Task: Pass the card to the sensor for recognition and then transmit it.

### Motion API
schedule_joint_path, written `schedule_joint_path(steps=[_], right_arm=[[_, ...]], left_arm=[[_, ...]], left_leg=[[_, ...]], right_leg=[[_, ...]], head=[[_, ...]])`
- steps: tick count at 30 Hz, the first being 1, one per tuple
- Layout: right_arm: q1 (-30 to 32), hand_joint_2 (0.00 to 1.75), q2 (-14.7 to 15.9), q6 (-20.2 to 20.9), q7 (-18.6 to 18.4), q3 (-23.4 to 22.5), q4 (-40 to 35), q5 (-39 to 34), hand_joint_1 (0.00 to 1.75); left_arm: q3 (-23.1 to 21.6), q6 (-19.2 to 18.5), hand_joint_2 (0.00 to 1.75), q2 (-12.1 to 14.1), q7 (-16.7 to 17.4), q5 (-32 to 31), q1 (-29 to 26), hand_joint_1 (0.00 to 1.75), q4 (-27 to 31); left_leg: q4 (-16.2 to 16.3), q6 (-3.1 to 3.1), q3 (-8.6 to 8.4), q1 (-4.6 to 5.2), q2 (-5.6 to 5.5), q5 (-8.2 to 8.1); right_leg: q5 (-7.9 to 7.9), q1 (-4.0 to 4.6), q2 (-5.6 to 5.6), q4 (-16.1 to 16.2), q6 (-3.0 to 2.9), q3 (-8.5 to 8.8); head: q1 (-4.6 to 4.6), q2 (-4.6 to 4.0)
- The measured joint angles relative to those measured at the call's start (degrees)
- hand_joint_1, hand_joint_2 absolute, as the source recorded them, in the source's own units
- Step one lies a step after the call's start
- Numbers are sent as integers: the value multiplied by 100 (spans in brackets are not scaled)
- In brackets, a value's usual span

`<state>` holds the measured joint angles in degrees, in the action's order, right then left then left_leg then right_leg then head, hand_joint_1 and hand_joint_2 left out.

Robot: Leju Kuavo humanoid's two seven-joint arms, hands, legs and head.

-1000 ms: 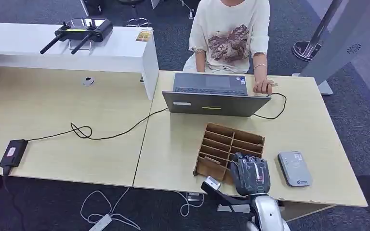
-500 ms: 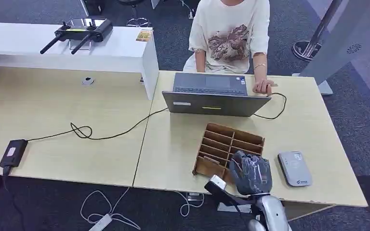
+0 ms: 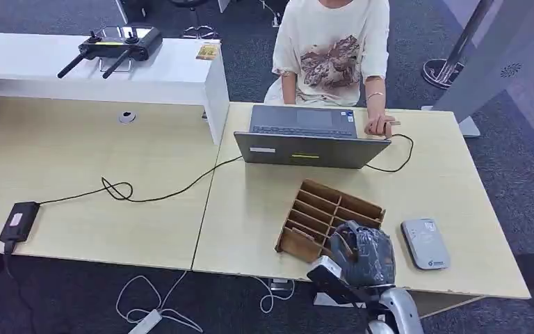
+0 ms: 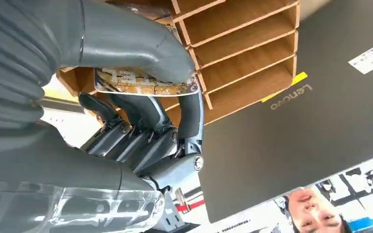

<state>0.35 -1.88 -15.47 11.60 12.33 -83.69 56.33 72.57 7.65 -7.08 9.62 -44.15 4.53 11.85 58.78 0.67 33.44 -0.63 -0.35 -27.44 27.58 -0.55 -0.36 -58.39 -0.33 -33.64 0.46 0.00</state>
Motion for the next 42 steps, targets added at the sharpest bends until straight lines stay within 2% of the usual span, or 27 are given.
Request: schedule_joint_path(steps=[17,35,42], right_arm=[[3,175,0,-11,116,-61,0,-210,175],[7,175,0,214,577,-74,-129,-1382,175],[7,175,0,221,656,-90,-127,-1526,175]], left_arm=[[4,50,175,-9,0,7,0,0,0],[11,74,175,-15,0,-2,1,0,0],[24,79,175,-26,0,-2,1,0,0]], left_leg=[[0,0,0,0,0,0],[0,0,0,0,0,0],[0,0,0,0,0,0]], right_leg=[[0,0,0,0,0,0],[0,0,0,0,0,0],[0,0,0,0,0,0]], head=[[0,0],[0,0],[0,0]])
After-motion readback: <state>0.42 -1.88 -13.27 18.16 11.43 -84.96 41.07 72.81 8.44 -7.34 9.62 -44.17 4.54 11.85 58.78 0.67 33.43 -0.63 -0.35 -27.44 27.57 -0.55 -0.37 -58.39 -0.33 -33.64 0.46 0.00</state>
